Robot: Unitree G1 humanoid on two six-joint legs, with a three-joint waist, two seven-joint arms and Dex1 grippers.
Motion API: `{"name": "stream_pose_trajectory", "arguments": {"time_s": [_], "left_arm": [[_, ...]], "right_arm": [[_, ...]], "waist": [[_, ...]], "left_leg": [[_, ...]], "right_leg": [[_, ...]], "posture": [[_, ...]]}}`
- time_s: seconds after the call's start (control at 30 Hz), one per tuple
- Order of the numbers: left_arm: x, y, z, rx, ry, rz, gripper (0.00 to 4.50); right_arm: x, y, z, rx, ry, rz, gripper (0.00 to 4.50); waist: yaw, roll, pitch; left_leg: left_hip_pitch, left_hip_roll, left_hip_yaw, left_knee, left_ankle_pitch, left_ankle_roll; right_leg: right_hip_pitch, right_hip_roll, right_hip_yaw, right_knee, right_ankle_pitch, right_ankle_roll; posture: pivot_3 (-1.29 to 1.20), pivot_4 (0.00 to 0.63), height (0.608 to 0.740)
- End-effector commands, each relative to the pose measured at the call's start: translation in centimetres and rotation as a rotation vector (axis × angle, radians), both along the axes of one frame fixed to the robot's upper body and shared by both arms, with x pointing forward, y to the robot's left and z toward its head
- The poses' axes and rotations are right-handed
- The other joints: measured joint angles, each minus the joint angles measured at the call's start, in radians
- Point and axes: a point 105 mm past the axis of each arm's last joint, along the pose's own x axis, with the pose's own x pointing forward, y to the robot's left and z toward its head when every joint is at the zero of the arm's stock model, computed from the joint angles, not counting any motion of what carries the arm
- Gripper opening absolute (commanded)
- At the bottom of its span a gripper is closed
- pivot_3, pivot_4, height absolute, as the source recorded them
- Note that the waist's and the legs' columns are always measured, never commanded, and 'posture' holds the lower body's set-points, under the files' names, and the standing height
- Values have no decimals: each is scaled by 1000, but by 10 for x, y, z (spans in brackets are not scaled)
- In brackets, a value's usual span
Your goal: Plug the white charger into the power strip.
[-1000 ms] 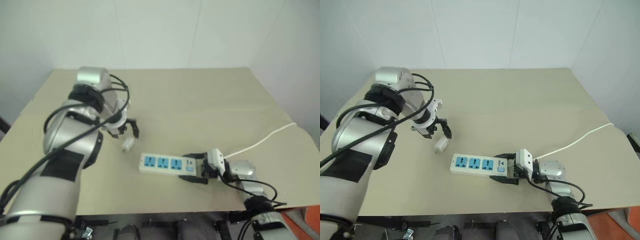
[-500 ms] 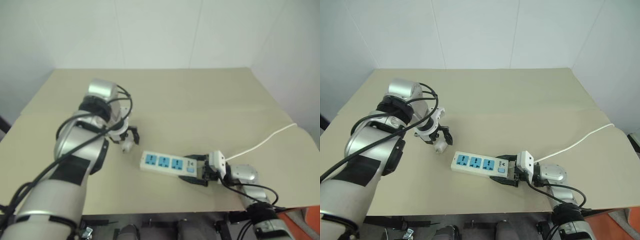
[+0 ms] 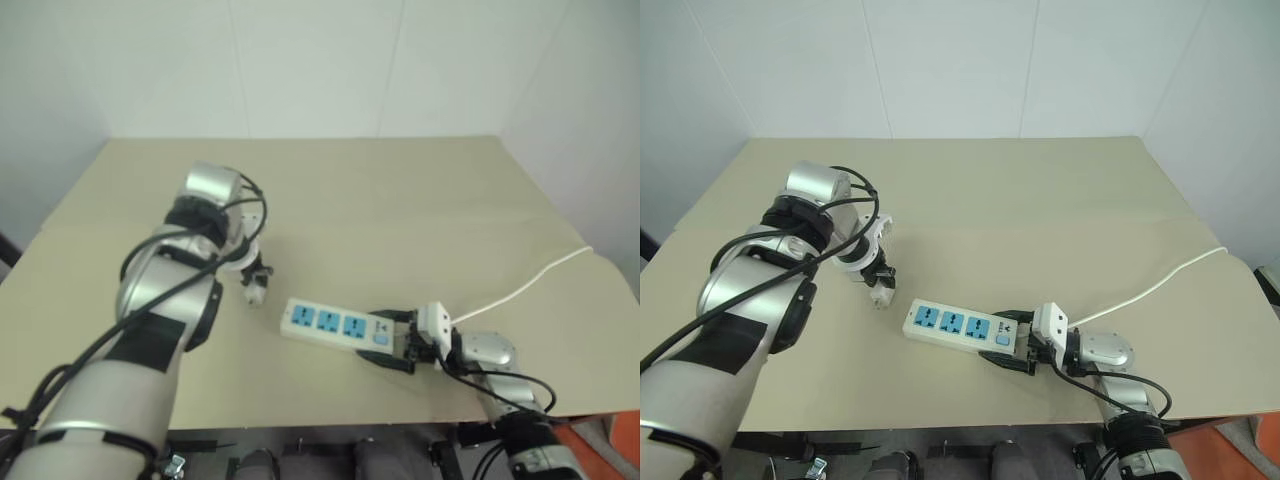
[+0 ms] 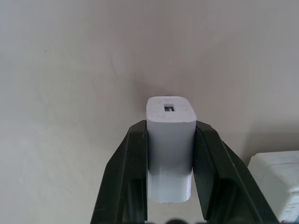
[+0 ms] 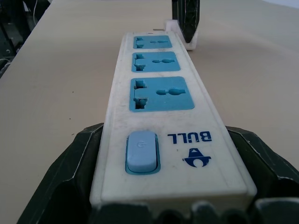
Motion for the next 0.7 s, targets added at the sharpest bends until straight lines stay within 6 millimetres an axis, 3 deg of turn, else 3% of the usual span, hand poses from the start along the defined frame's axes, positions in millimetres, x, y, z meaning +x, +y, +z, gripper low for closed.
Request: {"name": "stream_pose_trajectory", "arguments": {"time_s": [0.03,0.33,0.53,0.7], "left_arm": [[-3,4,7,13,4,-29,968],[-20,29,35,26,24,-163,968],[-49,28,10,2,160,-263,968],[-59,30,-3,24,187,-256,968]], "right_arm": [[-1,1,-9,-5,41,-3,3494],[-5,2,-15,-6,52,-10,3494],[-1,6,-12,1,50,1,3494],[-2,5,-12,1,50,6,3494]], "waist": [[-1,0,0],[1,0,0],[2,-2,-1],[0,-2,-1]], "left_leg": [[0,0,0,0,0,0],[0,0,0,0,0,0],[2,1,0,0,0,0],[2,2,0,1,0,0]], "right_leg": [[0,0,0,0,0,0],[0,0,0,1,0,0],[1,0,0,2,0,0],[0,1,1,3,0,0]], "posture": [[0,150,740],[0,150,740],[0,150,740],[0,150,740]]}}
